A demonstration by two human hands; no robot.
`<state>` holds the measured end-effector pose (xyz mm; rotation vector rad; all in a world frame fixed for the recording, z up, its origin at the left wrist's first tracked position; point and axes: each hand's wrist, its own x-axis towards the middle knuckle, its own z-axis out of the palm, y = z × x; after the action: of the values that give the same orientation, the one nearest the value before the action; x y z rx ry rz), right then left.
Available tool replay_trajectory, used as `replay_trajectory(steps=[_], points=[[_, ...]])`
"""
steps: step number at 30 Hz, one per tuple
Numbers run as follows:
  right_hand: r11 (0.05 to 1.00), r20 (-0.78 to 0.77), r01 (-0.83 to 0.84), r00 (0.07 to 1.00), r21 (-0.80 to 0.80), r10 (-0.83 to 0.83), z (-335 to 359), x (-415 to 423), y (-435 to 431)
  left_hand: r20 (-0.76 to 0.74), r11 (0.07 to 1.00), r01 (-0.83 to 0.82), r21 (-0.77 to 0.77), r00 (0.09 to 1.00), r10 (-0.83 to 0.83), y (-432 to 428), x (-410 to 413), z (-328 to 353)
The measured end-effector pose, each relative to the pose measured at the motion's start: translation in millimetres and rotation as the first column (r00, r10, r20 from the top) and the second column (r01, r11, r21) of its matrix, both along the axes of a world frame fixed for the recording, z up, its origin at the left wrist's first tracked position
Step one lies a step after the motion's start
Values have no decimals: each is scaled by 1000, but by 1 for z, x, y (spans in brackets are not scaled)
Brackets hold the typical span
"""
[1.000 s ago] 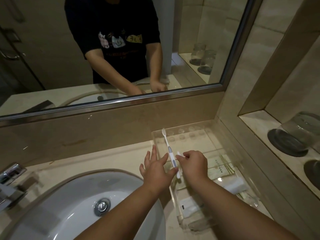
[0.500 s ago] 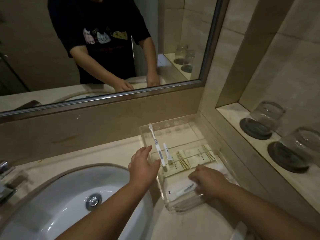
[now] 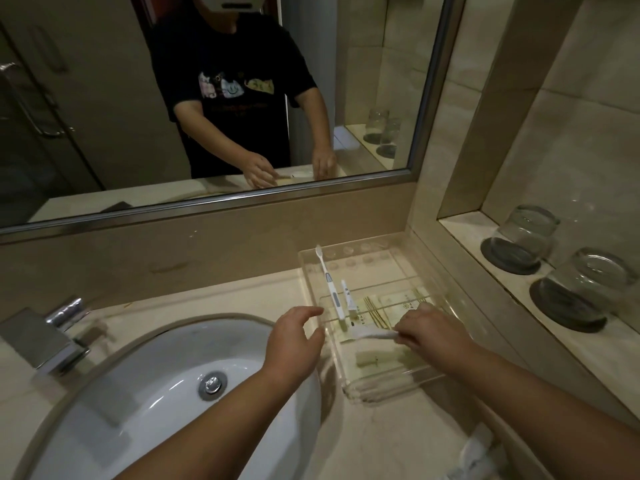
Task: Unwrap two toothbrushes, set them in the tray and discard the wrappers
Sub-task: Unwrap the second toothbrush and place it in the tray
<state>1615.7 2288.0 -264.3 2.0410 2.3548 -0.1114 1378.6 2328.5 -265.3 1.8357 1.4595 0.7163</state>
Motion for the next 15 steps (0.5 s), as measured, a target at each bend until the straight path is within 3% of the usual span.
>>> replay_trajectory(steps=[2,4,6,8,10,12,15], points=[[999,-145,45,989,27,-41,22,-10,-3,186,986,96,-140,980,-69,-3,2,14],[992,-397,117,909,-46,-125,48,-26,-4,451,952,177,-251,891,-47,-2,4,36],[977,-664,88,721,-194,-197,72,-44,-4,582,935,229,-271,813,-31,4,0,62],[956,-831,-24,501,-294,-243,90,-61,-5,677,921,295,-257,735,-47,9,-8,88],[933,-902,-140,335,-332,-271,101,-77,-10,746,916,329,-228,664,-53,9,-17,106],[904,-927,-235,210,-357,-311,103,-92,-14,757,932,302,-200,652,-49,3,-25,117],[867,-921,-312,115,-390,-373,92,-111,-18,722,967,188,-170,692,-8,-5,-34,121]])
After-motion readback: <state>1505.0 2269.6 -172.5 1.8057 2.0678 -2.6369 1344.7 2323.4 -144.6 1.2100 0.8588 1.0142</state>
